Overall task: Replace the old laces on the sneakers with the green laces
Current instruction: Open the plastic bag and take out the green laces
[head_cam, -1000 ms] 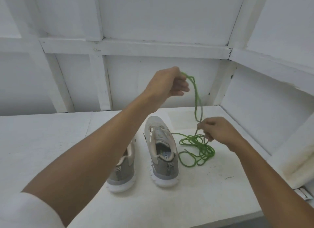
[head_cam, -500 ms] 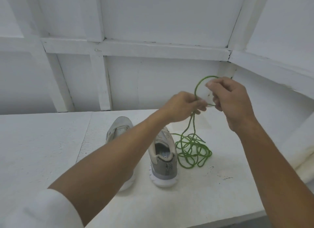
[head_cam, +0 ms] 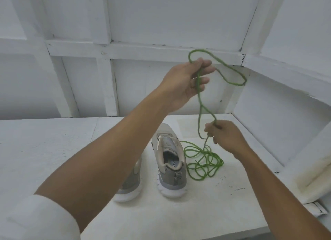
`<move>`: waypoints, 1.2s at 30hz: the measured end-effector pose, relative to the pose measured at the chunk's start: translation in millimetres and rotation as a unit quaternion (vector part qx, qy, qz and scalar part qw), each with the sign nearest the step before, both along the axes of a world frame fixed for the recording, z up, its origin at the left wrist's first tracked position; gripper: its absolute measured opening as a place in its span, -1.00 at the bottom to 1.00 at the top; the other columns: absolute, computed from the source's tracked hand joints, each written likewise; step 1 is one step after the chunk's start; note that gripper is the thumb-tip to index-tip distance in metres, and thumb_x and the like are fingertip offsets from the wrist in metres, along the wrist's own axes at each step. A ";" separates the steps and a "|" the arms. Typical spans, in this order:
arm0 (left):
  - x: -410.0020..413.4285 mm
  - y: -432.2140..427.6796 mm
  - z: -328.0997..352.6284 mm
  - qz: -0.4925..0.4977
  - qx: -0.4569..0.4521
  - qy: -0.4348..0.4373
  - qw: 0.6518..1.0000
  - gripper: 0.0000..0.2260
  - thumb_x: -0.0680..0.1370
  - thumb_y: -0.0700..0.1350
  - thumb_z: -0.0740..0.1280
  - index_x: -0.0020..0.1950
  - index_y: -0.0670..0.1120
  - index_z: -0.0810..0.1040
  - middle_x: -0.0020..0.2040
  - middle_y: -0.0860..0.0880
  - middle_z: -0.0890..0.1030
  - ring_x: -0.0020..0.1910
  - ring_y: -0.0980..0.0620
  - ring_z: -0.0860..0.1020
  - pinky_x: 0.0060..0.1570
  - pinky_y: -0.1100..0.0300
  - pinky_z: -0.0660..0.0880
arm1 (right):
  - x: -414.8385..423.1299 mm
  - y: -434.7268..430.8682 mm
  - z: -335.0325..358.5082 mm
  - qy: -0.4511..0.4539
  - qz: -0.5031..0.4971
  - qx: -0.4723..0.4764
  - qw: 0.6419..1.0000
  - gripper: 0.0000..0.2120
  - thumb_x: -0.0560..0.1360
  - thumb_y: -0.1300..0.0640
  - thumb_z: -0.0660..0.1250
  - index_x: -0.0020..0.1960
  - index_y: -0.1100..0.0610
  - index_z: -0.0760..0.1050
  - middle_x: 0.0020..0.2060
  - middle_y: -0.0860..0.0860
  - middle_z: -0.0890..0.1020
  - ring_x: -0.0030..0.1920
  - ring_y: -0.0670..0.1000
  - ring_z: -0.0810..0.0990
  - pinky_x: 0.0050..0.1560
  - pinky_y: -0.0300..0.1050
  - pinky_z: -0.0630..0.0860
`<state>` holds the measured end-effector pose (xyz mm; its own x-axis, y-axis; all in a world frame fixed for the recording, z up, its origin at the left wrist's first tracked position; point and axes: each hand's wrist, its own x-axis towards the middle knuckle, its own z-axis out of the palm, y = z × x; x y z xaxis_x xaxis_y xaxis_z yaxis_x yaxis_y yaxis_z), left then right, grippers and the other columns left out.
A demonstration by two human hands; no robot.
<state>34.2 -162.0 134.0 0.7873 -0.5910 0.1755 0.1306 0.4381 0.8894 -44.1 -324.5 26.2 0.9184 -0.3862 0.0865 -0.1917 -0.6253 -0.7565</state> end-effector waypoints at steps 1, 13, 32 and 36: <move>4.2 4.6 -3.6 0.032 0.029 -0.011 0.999 -0.81 0.65 -0.13 0.19 0.04 -0.17 0.58 -0.16 -0.02 0.66 -0.40 0.10 0.52 -0.37 0.26 0.45 | 0.0 -3.8 7.7 -0.013 0.008 0.023 1.000 -0.76 0.58 0.01 0.28 -0.19 0.08 0.61 -0.31 -0.01 0.64 -0.44 -0.06 0.50 -0.34 -0.20 0.40; -8.6 7.6 -49.0 -0.052 0.327 -0.249 0.910 -0.81 0.60 0.01 0.29 -0.04 -0.02 0.66 -0.11 0.08 0.68 -0.25 0.10 0.45 -0.18 0.21 0.35 | -11.0 19.1 98.1 -0.201 0.142 0.188 0.951 -0.92 0.58 0.21 0.29 -0.07 0.15 0.55 -0.34 -0.01 0.57 -0.44 -0.04 0.43 -0.44 -0.24 0.35; -5.4 20.9 -6.3 -0.003 0.174 -0.148 0.974 -0.84 0.60 -0.14 0.28 -0.14 -0.14 0.57 -0.27 0.03 0.49 -0.39 0.11 0.37 -0.36 0.28 0.29 | -17.4 24.7 8.0 0.011 0.137 0.090 0.986 -0.48 0.24 -0.24 0.52 0.12 -0.12 0.45 -0.40 -0.06 0.47 -0.43 -0.15 0.45 -0.32 -0.20 0.34; -12.2 20.0 7.2 -0.041 0.099 -0.090 0.990 -0.83 0.61 -0.14 0.25 -0.16 -0.12 0.53 -0.28 0.01 0.45 -0.40 0.10 0.36 -0.44 0.30 0.28 | 0.3 31.6 -22.1 0.056 0.095 -0.036 0.993 -0.90 0.49 -0.14 0.36 -0.06 -0.15 0.57 -0.42 -0.07 0.50 -0.38 -0.11 0.47 -0.31 -0.24 0.39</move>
<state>22.0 -142.0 141.2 0.7020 -0.6885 0.1822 -0.0092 0.2470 0.9690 -43.8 -292.9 4.1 0.9795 -0.2013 0.0009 -0.1453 -0.7098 -0.6893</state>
